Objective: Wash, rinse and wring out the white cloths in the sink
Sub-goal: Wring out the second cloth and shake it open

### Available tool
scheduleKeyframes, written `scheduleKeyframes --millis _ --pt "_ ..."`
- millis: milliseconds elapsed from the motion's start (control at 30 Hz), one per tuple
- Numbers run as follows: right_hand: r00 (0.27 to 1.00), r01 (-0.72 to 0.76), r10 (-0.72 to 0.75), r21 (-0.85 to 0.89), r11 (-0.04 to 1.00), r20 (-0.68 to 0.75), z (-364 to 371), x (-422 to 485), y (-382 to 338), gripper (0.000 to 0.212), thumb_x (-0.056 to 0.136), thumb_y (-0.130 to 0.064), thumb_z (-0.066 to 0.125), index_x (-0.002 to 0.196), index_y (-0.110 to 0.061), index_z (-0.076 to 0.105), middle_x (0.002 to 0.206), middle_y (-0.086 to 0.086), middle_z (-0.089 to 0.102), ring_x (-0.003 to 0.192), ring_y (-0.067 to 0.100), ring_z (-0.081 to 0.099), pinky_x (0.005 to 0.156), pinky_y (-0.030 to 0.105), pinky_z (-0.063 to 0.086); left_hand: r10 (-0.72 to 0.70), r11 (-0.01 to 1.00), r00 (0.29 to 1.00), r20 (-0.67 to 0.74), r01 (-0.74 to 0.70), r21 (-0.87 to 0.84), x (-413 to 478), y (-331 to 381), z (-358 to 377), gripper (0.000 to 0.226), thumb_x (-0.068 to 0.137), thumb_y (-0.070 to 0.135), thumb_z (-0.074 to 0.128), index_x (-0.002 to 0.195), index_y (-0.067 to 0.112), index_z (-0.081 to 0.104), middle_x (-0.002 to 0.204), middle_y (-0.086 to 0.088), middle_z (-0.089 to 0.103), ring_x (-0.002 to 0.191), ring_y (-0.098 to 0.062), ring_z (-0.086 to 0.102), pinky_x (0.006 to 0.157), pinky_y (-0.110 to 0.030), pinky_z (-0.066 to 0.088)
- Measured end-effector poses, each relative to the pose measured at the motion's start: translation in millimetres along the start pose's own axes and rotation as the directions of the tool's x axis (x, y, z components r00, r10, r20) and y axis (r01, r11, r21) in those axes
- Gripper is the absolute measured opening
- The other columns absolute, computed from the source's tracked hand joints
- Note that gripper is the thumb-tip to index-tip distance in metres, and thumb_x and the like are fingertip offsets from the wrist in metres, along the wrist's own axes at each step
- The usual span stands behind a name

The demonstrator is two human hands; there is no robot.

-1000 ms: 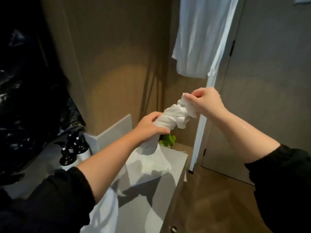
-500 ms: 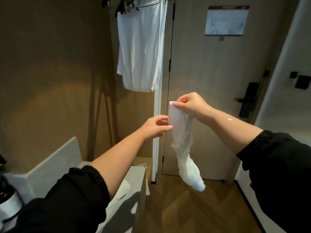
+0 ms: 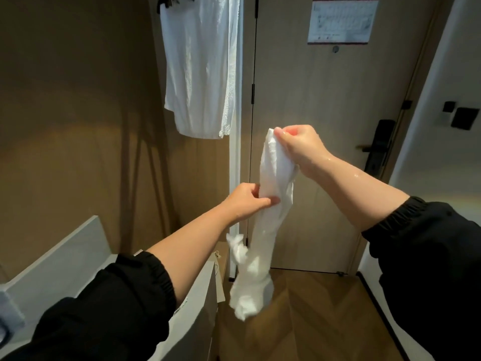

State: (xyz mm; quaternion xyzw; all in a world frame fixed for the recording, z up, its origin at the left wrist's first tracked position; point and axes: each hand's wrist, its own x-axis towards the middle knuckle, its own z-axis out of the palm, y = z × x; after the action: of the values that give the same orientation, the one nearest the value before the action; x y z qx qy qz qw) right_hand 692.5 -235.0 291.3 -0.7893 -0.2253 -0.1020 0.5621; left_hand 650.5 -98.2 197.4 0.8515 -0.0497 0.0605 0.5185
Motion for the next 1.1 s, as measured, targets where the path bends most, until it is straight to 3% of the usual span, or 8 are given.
scheduleKeyframes --millis 200,367,533,633,733,867,933,1100 --pt "0.984 -0.159 0.179 0.406 0.9 -0.012 23.5 23.5 -13.8 0.026 0.078 -0.043 0.06 0.069 -0.023 0.046 0.082 0.004 0.038 0.076 0.021 0.037 0.071 0.034 0.031 -0.087 0.996 0.992 0.09 0.088 -0.013 -2.8 -34.8 -8.7 0.074 0.075 0.022 0.081 0.136 0.019 0.04 0.126 0.004 0.055 0.116 -0.016 0.054 0.098 -0.033 0.048" --pt "0.954 -0.212 0.297 0.592 0.777 -0.049 34.3 37.8 -0.8 0.033 0.097 -0.027 0.054 0.069 -0.01 0.061 0.06 0.0 0.061 0.056 0.014 0.06 0.067 0.025 0.053 -0.277 0.958 0.933 0.23 0.249 0.145 -16.9 -79.9 4.7 0.042 0.079 0.025 0.077 0.115 0.021 0.055 0.109 0.006 0.062 0.109 -0.016 0.059 0.097 -0.033 0.049" --pt "0.952 -0.257 0.305 0.568 0.782 0.012 18.0 43.8 30.6 0.025 0.098 -0.027 0.053 0.076 -0.014 0.054 0.063 -0.003 0.051 0.054 0.008 0.048 0.052 0.018 0.044 -0.36 0.884 0.927 0.107 0.375 -0.278 -21.3 -71.1 13.7 0.035 0.087 0.031 0.068 0.117 0.013 0.063 0.106 -0.005 0.07 0.098 -0.021 0.067 0.097 -0.042 0.051" --pt "0.937 -0.346 0.332 0.157 0.925 0.104 8.8 35.9 75.1 0.035 0.101 -0.042 0.041 0.098 -0.011 0.057 0.088 0.004 0.053 0.075 0.02 0.055 0.074 0.031 0.048 -0.342 0.721 0.931 0.129 0.348 -0.6 -15.5 -43.1 -1.8 0.024 0.092 0.029 0.062 0.112 0.015 0.06 0.103 -0.006 0.068 0.099 -0.022 0.064 0.096 -0.04 0.049" --pt "0.932 -0.336 0.362 -0.353 0.873 0.01 8.8 10.8 123.9 0.05 0.104 -0.034 0.028 0.116 0.005 0.056 0.126 0.024 0.054 0.123 0.037 0.049 0.099 0.035 0.035 -0.25 0.698 0.962 0.113 0.26 -0.667 -7.2 -17.5 -13.3 0.026 0.092 0.016 0.061 0.117 0.02 0.055 0.108 -0.007 0.063 0.103 -0.024 0.061 0.097 -0.042 0.049" --pt "0.793 -0.571 0.605 -0.265 0.777 0.066 25.5 -37.2 160.3 0.07 0.099 -0.053 0.022 0.132 0.001 0.051 0.139 0.017 0.05 0.126 0.033 0.047 0.108 0.04 0.035 -0.156 0.773 0.977 0.148 0.214 -0.597 2.1 0.5 -15.4 0.068 0.074 0.008 0.073 0.131 0.028 0.042 0.114 -0.006 0.058 0.107 -0.025 0.058 0.094 -0.042 0.05" --pt "0.718 -0.647 0.684 -0.237 0.724 0.128 32.6 -56.9 168.1 0.08 0.095 -0.064 0.018 0.109 -0.002 0.066 0.115 0.017 0.064 0.107 0.031 0.06 0.098 0.041 0.044 -0.121 0.781 0.984 0.134 0.178 -0.599 3.7 6.6 -13.6 0.073 0.074 -0.001 0.069 0.134 0.028 0.04 0.109 -0.003 0.06 0.099 -0.021 0.061 0.084 -0.035 0.052" --pt "0.475 -0.854 0.606 0.169 0.491 0.638 45.2 -88.0 160.4 0.076 0.084 -0.076 0.037 0.108 -0.013 0.071 0.111 0.016 0.07 0.105 0.033 0.065 0.091 0.047 0.05 -0.096 0.781 0.992 0.079 0.124 -0.612 7.7 7.7 -17.9 0.087 0.071 -0.006 0.067 0.141 0.03 0.031 0.118 -0.005 0.057 0.111 -0.026 0.056 0.096 -0.04 0.049"
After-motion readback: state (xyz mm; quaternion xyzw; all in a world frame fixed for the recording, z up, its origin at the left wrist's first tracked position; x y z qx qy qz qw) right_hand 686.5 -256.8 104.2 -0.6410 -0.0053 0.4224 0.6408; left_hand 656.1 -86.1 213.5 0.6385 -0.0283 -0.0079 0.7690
